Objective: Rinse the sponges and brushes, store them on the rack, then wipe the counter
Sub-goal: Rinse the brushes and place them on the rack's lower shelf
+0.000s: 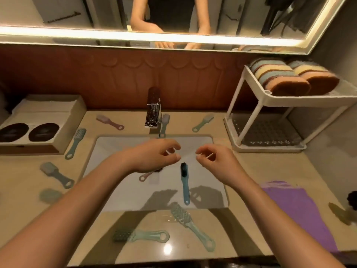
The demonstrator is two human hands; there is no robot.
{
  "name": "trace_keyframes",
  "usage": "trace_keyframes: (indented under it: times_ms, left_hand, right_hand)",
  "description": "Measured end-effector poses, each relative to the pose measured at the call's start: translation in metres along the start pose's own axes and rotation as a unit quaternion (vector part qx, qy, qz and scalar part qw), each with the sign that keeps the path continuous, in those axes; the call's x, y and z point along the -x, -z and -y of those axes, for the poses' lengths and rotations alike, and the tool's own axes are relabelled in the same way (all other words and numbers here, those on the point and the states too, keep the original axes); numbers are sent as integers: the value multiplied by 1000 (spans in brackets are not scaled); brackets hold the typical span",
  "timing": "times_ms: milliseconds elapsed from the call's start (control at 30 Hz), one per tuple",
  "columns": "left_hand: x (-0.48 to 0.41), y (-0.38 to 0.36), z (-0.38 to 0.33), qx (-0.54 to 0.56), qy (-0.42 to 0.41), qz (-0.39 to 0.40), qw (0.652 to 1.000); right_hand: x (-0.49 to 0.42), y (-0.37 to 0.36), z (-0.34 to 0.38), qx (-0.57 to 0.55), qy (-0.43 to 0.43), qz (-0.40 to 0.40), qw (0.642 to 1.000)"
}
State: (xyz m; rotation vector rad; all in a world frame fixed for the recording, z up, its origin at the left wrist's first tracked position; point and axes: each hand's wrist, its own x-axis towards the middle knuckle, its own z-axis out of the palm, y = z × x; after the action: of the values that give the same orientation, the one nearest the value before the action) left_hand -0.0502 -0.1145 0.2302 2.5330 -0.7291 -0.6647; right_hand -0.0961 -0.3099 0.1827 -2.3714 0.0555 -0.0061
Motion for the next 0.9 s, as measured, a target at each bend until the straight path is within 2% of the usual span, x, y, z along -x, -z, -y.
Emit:
trace_keyframes:
  times_ms: [167, 300, 467, 633, 700, 900]
  left_hand:
    - [38, -48, 53, 26, 71, 7, 997]
    - [65, -96, 91, 38, 154, -1, 987]
    - [84, -143, 104, 88, 180, 9, 980]
    - [91, -172, 109, -24, 219, -69, 973]
    - [94, -179, 110, -73, 232, -75, 967]
    - [96, -188, 121, -115, 227, -89, 963]
  right_hand:
    - [26, -68, -17, 73, -35, 115, 990]
    - [45, -105, -30, 110, -79, 144, 980]
    - [83, -143, -44, 161, -85, 51, 982]
    - [109, -170, -52, 182, -81, -2, 980]
    - [112, -174, -54, 193, -80, -15, 978]
    - [110, -175, -53, 192, -109, -10, 975]
